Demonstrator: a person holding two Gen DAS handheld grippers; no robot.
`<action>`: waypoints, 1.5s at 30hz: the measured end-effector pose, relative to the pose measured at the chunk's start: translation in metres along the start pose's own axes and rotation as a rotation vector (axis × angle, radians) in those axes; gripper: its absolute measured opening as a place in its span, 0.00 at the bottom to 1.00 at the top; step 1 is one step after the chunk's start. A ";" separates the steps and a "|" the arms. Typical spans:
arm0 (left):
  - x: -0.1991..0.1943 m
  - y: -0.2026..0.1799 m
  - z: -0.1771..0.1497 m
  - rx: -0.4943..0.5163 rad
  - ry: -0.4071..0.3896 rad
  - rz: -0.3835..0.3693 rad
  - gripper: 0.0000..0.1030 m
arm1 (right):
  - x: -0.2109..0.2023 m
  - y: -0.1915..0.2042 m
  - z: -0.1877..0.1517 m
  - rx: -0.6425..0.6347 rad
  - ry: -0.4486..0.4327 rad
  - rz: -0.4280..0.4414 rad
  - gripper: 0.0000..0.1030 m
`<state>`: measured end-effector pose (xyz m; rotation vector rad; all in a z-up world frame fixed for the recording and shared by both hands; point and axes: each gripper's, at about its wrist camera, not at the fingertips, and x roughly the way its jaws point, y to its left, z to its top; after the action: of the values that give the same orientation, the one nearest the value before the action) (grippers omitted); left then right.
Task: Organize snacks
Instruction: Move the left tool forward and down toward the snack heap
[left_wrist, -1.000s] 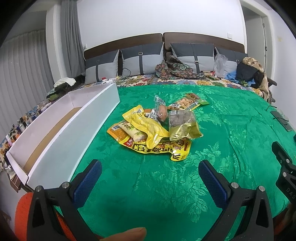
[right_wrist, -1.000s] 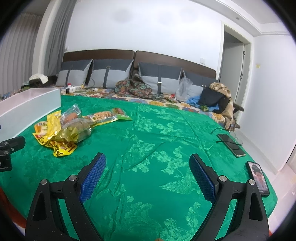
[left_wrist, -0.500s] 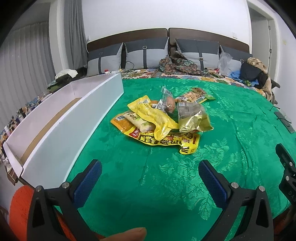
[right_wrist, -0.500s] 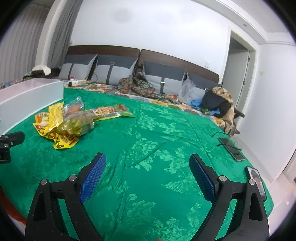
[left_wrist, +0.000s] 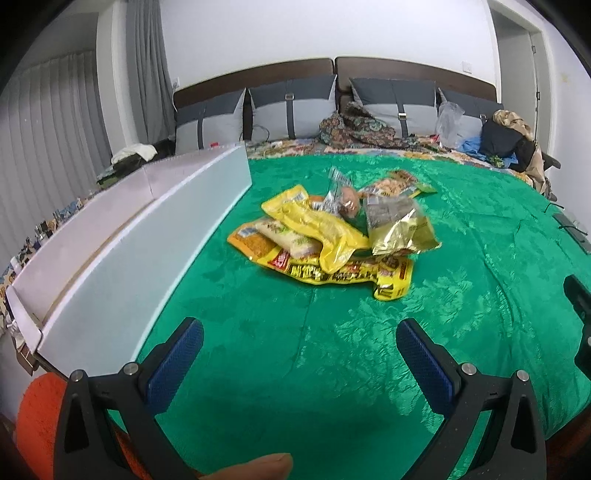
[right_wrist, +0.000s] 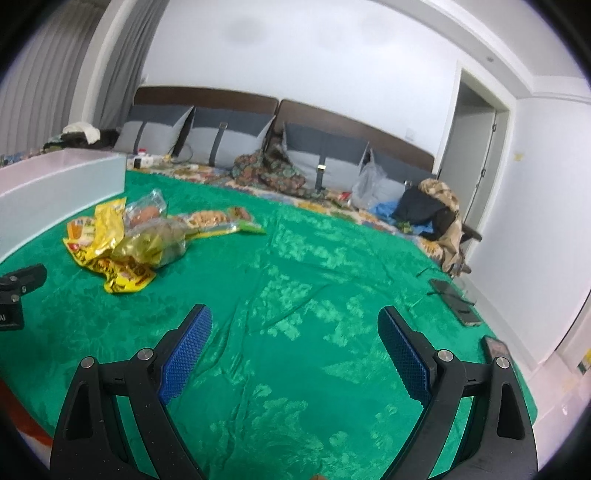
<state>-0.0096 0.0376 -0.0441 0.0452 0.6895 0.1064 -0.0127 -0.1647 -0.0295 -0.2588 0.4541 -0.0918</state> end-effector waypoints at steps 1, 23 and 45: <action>0.005 0.002 -0.002 -0.004 0.022 -0.007 1.00 | 0.002 0.000 -0.001 0.002 0.015 0.007 0.91; 0.098 0.000 0.007 -0.031 0.328 -0.094 1.00 | 0.178 -0.077 -0.007 0.400 0.510 -0.016 0.91; 0.097 0.002 0.007 -0.037 0.336 -0.085 1.00 | 0.210 -0.086 0.005 0.395 0.498 -0.018 0.95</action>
<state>0.0694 0.0503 -0.1003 -0.0390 1.0233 0.0446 0.1749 -0.2767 -0.0908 0.1557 0.9135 -0.2632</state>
